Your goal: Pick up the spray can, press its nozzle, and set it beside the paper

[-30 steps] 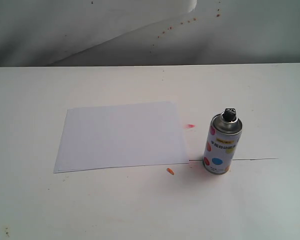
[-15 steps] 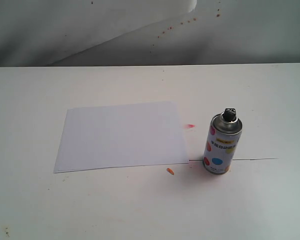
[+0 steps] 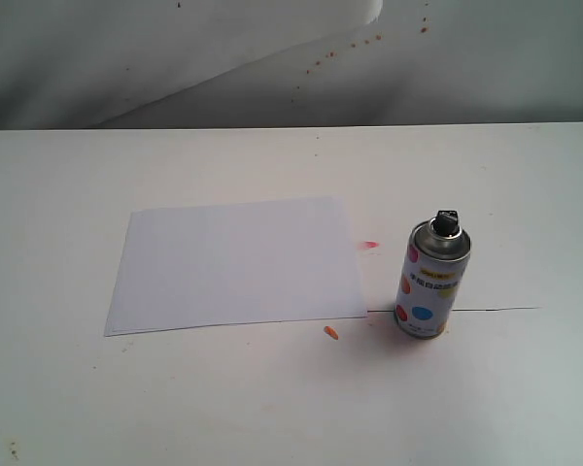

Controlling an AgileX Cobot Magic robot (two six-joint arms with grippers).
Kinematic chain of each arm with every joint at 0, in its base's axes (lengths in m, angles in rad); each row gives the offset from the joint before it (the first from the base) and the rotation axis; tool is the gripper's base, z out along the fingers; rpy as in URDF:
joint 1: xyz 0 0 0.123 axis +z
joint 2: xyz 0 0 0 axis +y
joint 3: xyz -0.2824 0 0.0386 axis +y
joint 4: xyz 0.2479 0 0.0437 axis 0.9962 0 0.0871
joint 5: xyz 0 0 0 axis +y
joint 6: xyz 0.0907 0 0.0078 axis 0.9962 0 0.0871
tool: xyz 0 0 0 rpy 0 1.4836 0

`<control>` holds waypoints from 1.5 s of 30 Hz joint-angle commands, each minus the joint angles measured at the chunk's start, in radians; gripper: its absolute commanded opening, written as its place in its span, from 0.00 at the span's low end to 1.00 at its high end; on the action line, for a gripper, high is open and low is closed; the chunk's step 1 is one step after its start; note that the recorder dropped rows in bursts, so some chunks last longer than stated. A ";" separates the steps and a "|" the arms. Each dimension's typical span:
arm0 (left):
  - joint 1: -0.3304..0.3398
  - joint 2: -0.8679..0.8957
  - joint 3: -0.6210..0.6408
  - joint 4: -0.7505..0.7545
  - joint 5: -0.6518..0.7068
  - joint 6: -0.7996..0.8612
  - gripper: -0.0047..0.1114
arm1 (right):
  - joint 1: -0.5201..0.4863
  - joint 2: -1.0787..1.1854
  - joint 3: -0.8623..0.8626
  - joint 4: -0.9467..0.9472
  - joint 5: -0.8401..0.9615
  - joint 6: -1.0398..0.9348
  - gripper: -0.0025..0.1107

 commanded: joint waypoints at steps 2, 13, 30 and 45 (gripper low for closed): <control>-0.004 0.004 0.002 -0.003 0.003 -0.008 0.04 | 0.033 0.073 0.065 0.018 -0.033 -0.011 0.02; -0.004 0.004 0.002 -0.003 0.003 -0.008 0.04 | 0.033 0.073 0.482 0.020 -0.465 0.060 0.02; -0.004 0.004 0.002 -0.003 0.003 -0.008 0.04 | 0.033 0.073 0.616 -0.216 -0.533 0.151 0.02; -0.004 0.004 0.002 -0.003 0.003 -0.008 0.04 | 0.033 0.073 0.616 -0.216 -0.530 0.169 0.02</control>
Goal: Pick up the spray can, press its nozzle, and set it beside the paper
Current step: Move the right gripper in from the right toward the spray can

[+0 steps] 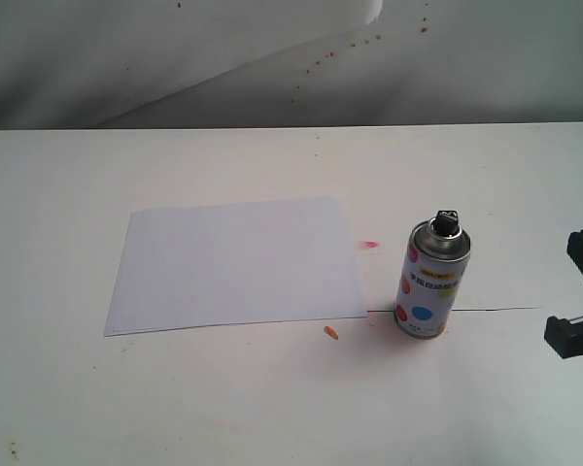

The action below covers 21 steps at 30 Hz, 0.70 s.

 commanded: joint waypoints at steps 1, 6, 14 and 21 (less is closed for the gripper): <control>-0.004 0.004 0.002 -0.003 -0.001 -0.008 0.04 | 0.001 0.001 0.007 -0.008 -0.001 0.005 0.02; -0.004 0.004 0.002 -0.003 -0.001 -0.008 0.04 | 0.001 0.001 0.033 -0.008 -0.022 0.005 0.02; -0.004 0.004 0.002 -0.003 -0.001 -0.008 0.04 | 0.001 0.001 0.080 0.097 -0.029 -0.014 0.02; -0.004 0.004 0.002 -0.003 -0.001 -0.008 0.04 | 0.001 0.001 0.091 0.097 0.125 -0.014 0.02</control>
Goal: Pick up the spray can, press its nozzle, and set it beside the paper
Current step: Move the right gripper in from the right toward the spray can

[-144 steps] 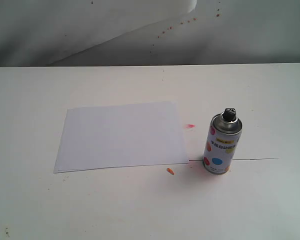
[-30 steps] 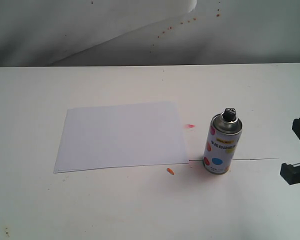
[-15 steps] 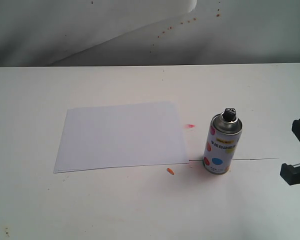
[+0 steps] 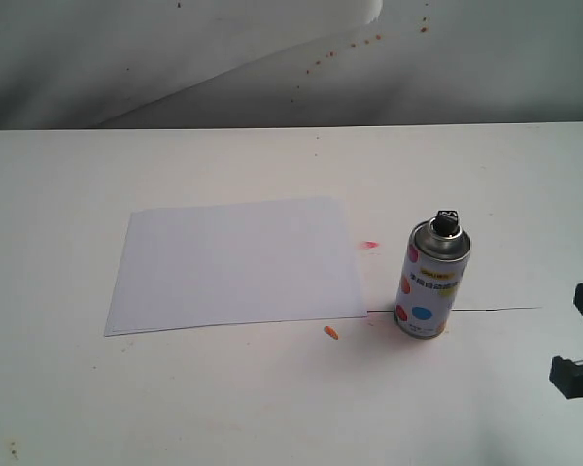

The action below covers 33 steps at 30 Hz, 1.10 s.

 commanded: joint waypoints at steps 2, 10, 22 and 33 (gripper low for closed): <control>-0.004 0.004 0.002 -0.003 -0.001 -0.008 0.04 | 0.001 0.001 0.014 0.013 0.055 -0.009 0.02; -0.004 0.004 0.002 -0.003 -0.001 -0.008 0.04 | 0.001 0.045 0.026 0.037 -0.089 -0.008 0.02; -0.004 0.004 0.002 -0.003 -0.001 -0.008 0.04 | 0.001 0.545 0.026 -0.014 -0.436 -0.008 0.02; -0.004 0.004 0.002 -0.003 -0.001 -0.008 0.04 | 0.001 0.549 -0.068 -0.096 -0.369 0.023 0.02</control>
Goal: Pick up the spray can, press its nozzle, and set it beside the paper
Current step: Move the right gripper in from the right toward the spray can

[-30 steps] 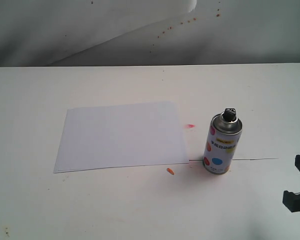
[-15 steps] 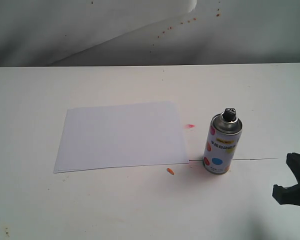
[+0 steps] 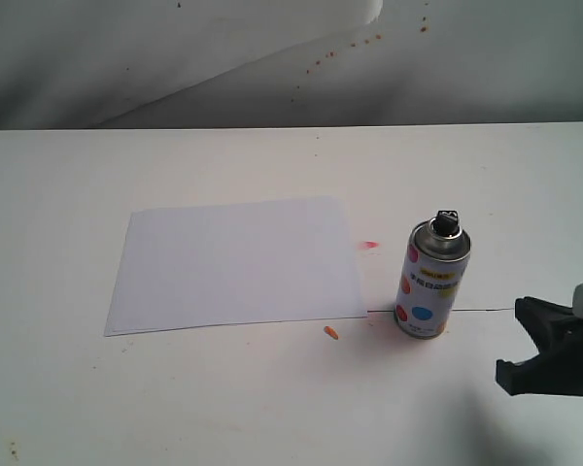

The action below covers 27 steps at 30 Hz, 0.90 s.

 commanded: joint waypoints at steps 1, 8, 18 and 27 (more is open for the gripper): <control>-0.004 0.004 0.002 -0.003 -0.001 -0.008 0.04 | 0.001 0.007 -0.073 -0.012 0.092 0.016 0.02; -0.004 0.004 0.002 -0.003 -0.001 -0.008 0.04 | 0.001 0.216 -0.123 -0.112 -0.033 0.072 0.25; -0.004 0.004 0.002 -0.003 -0.001 -0.008 0.04 | 0.001 0.271 -0.150 -0.169 -0.070 0.128 0.92; -0.004 0.004 0.002 -0.003 -0.001 -0.008 0.04 | 0.001 0.287 -0.246 -0.259 -0.044 0.180 0.92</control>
